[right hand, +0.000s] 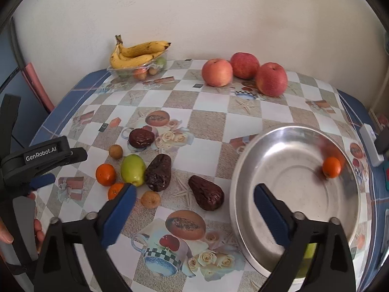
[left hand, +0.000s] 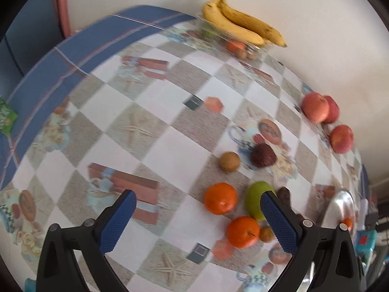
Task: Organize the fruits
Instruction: 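Move both tools back from the plate toward the remaining fruit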
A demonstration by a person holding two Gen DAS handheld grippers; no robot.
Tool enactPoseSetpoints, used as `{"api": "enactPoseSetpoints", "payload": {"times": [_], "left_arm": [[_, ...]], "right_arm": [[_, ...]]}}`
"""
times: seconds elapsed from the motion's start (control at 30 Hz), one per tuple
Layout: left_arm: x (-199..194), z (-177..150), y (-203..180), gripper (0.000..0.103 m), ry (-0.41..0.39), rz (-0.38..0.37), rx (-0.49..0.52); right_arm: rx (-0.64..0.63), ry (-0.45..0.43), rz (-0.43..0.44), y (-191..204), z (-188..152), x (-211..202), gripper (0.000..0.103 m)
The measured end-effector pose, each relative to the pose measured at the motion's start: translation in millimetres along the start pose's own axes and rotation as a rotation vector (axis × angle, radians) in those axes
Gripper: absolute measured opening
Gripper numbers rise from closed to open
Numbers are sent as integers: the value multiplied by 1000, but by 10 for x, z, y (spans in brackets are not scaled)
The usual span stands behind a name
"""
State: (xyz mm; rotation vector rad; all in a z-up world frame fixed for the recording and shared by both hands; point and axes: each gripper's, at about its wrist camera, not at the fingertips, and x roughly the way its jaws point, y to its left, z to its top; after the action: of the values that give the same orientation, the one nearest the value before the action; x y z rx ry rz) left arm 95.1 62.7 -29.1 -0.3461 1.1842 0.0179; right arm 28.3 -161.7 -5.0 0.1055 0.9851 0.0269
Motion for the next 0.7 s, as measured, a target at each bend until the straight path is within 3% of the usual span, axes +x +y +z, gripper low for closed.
{"api": "enactPoseSetpoints", "payload": {"times": [0.07, 0.2, 0.27, 0.43, 0.5, 0.63, 0.7], "left_arm": [[58, -16, -55, 103, 34, -25, 22], [167, -33, -92, 101, 81, -23, 33], [202, -34, -82, 99, 93, -32, 23], [290, -41, -55, 87, 127, -52, -1], [312, -42, -44, 80, 136, -54, -3], [341, -47, -28, 59, 148, -71, -18], [344, -52, -8, 44, 152, -82, -30]], "right_arm": [[-34, 7, -6, 60, 3, 51, 77], [-91, 42, -30, 119, -9, 184, 73], [-108, 59, -49, 123, -19, 255, 64], [-143, 111, -71, 138, -68, 443, 62], [-169, 122, -97, 156, -90, 492, 62], [-220, 135, -167, 185, -133, 574, 46], [-225, 141, -178, 171, -150, 592, 40]]}}
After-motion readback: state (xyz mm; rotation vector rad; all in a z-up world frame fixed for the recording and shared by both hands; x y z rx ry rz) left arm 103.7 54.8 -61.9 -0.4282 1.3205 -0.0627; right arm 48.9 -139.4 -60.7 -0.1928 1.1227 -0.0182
